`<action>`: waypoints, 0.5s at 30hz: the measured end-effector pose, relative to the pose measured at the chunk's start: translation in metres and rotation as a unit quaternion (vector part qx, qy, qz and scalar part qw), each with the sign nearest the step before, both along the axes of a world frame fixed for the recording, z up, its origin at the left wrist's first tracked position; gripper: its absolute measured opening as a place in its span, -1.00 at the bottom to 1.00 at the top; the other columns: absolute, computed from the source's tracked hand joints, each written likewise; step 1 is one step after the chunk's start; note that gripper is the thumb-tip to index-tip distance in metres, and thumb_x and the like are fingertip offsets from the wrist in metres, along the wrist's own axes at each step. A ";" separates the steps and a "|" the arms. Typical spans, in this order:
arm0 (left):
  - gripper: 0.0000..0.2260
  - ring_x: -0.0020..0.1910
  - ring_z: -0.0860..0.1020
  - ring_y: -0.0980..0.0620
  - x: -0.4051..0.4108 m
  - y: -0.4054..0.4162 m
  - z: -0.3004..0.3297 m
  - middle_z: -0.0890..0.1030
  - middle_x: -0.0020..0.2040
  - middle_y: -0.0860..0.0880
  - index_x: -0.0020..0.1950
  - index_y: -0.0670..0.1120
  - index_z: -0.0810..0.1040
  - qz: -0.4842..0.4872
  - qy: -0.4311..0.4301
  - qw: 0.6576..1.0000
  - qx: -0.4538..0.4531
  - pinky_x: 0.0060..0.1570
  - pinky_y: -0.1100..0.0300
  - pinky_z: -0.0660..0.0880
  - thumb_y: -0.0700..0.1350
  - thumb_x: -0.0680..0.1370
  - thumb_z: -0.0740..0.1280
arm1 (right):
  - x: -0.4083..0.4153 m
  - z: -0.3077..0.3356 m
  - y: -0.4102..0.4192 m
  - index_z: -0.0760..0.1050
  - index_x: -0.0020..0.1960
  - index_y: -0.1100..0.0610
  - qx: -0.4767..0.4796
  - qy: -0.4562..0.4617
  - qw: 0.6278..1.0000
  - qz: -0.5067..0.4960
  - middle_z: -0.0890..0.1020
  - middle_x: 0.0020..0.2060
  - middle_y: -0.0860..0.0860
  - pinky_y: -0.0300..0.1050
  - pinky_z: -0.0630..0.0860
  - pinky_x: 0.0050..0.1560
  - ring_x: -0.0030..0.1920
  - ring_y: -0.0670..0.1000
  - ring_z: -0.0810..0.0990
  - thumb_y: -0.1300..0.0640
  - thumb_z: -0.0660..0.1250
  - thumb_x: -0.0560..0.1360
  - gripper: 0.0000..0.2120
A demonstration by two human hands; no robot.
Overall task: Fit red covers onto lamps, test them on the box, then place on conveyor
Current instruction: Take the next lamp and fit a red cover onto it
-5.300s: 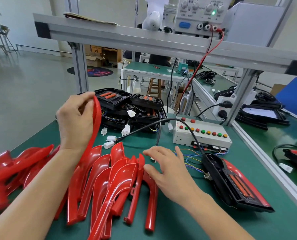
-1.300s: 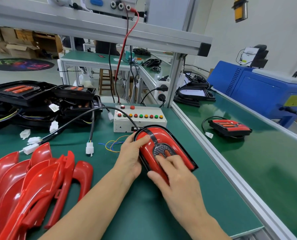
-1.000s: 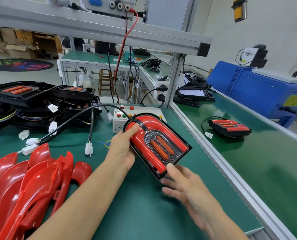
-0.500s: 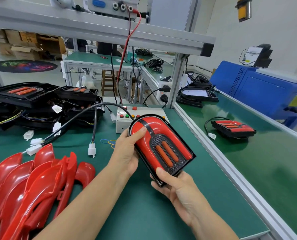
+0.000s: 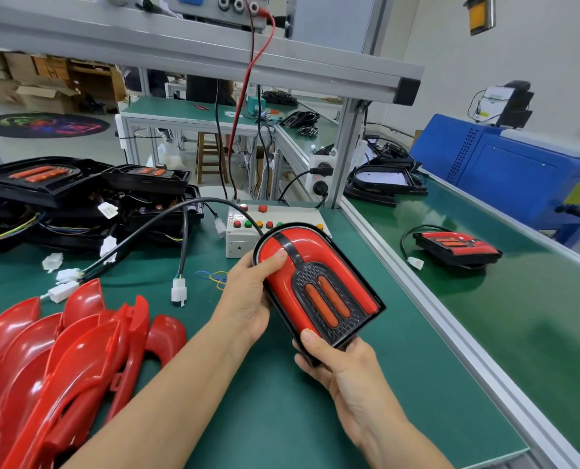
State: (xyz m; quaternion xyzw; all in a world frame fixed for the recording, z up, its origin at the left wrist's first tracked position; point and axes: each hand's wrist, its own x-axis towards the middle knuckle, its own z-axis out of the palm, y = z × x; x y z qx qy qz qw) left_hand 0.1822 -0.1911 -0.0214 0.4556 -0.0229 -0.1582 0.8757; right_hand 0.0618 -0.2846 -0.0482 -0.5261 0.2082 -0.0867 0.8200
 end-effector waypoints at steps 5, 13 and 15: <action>-0.65 -0.05 0.63 -0.02 -0.012 -0.011 -0.006 0.65 0.06 -0.13 0.28 -0.18 0.46 -0.007 0.007 1.000 -0.029 0.05 0.00 0.58 -0.21 0.50 0.36 | 0.005 -0.001 -0.004 0.51 0.19 0.23 0.009 -0.004 1.000 -0.015 0.70 0.02 0.12 -0.13 0.63 -0.15 0.08 0.14 0.66 0.33 0.47 0.39 -0.61; -0.72 -0.10 0.65 -0.01 -0.004 -0.005 -0.003 0.67 0.02 -0.10 0.26 -0.12 0.49 -0.063 -0.016 0.997 -0.042 -0.15 0.09 0.61 -0.23 0.54 0.29 | 0.001 0.009 -0.029 0.59 0.14 0.03 -0.062 0.004 0.998 -0.023 0.71 0.02 0.02 -0.02 0.54 0.10 0.06 0.00 0.65 -0.36 0.25 0.29 -0.39; -0.68 -0.10 0.66 -0.05 0.001 0.003 0.002 0.66 0.05 -0.14 0.28 -0.12 0.50 -0.105 -0.026 0.993 -0.045 -0.18 0.07 0.60 -0.18 0.52 0.31 | 0.000 0.016 -0.046 0.54 0.20 0.09 -0.040 -0.018 0.997 -0.059 0.67 0.09 0.04 -0.11 0.51 0.06 0.10 -0.04 0.62 -0.39 0.19 0.30 -0.30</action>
